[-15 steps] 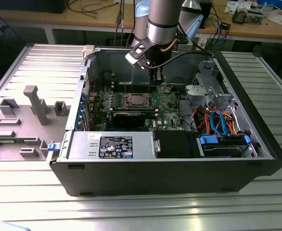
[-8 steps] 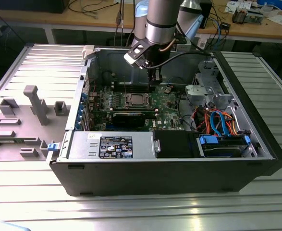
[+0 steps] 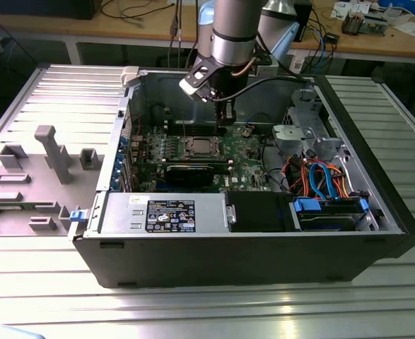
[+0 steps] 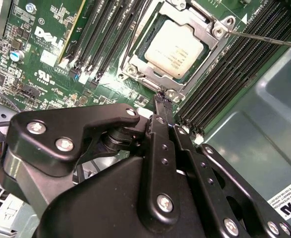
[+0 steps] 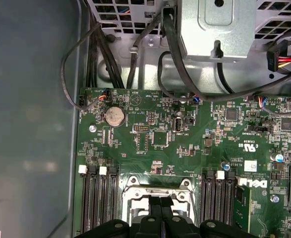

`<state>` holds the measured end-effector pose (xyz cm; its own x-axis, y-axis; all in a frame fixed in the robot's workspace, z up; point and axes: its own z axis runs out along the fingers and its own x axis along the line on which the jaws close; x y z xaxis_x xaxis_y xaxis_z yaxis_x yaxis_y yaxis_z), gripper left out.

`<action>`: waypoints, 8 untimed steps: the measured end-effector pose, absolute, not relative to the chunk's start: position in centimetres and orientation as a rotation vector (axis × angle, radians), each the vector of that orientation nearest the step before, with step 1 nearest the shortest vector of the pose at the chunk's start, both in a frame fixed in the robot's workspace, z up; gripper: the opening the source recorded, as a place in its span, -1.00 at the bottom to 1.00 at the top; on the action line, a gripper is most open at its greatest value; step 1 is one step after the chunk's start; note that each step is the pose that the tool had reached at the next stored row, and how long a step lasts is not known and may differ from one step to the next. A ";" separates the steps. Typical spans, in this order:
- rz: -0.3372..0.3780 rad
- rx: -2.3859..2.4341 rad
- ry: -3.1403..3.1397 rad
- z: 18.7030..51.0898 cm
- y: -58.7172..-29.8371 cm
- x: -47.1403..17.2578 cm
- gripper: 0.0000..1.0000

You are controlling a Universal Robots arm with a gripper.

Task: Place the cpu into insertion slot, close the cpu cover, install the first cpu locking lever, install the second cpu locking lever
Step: 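Close the cpu cover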

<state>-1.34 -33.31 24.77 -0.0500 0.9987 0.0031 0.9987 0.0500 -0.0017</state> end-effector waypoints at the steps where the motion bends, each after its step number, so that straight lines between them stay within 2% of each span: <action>1: -0.001 -2.163 -2.274 24.8 -33.3 -1.4 -0.79; 8: -0.001 -2.163 -2.274 24.7 -33.4 -1.6 -0.79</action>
